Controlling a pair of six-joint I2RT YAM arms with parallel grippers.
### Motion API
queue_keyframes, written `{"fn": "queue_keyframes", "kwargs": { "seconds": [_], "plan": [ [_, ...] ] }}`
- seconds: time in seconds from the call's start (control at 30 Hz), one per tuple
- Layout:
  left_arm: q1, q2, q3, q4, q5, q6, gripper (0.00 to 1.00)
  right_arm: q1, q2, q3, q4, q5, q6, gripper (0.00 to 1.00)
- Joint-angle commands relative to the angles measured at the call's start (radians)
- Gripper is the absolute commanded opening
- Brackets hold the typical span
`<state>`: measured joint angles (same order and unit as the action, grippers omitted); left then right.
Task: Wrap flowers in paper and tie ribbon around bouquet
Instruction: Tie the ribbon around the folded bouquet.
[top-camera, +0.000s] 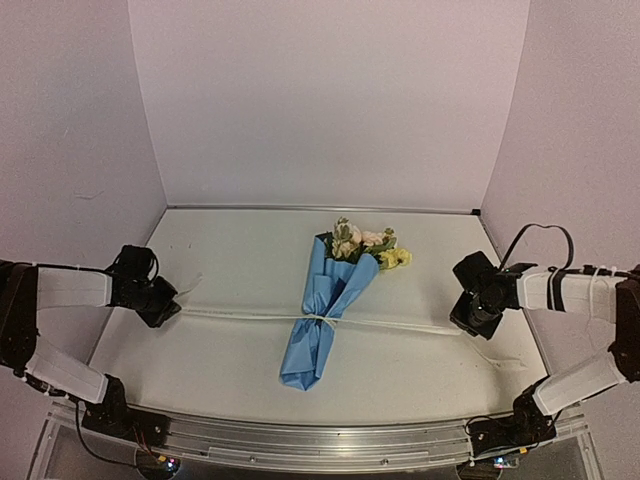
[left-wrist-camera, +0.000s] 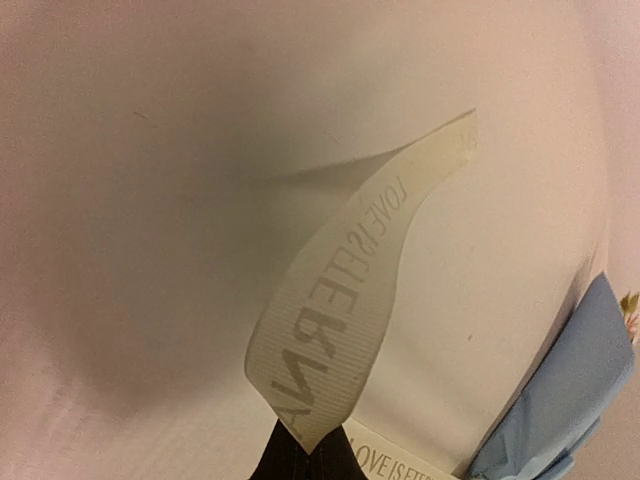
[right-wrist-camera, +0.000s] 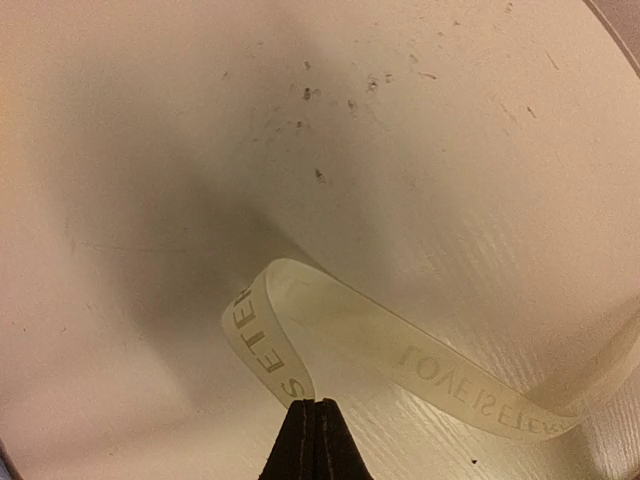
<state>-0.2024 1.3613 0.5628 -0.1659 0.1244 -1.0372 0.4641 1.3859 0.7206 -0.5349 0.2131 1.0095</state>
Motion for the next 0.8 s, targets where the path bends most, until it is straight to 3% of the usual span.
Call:
{"fn": "queue_keyframes", "kwargs": {
  "seconds": [0.0,0.13,0.43,0.6,0.77],
  "plan": [
    [0.254,-0.074,-0.047,-0.100,-0.065,0.121,0.00,-0.106,-0.100,-0.061,-0.136,0.116,-0.056,0.00],
    [0.343,-0.086,-0.037,-0.114,-0.042,0.151,0.00,-0.174,-0.125,-0.088,-0.154,0.103,-0.070,0.00],
    [0.388,-0.069,-0.011,-0.125,-0.052,0.211,0.00,-0.262,-0.161,-0.111,-0.175,0.088,-0.092,0.00],
    [0.454,-0.042,-0.024,-0.087,0.049,0.229,0.00,-0.362,-0.179,-0.137,-0.174,0.037,-0.128,0.00],
    [0.434,-0.037,-0.002,-0.083,0.133,0.285,0.00,-0.389,-0.146,-0.073,-0.177,0.004,-0.169,0.00]
  ]
}}
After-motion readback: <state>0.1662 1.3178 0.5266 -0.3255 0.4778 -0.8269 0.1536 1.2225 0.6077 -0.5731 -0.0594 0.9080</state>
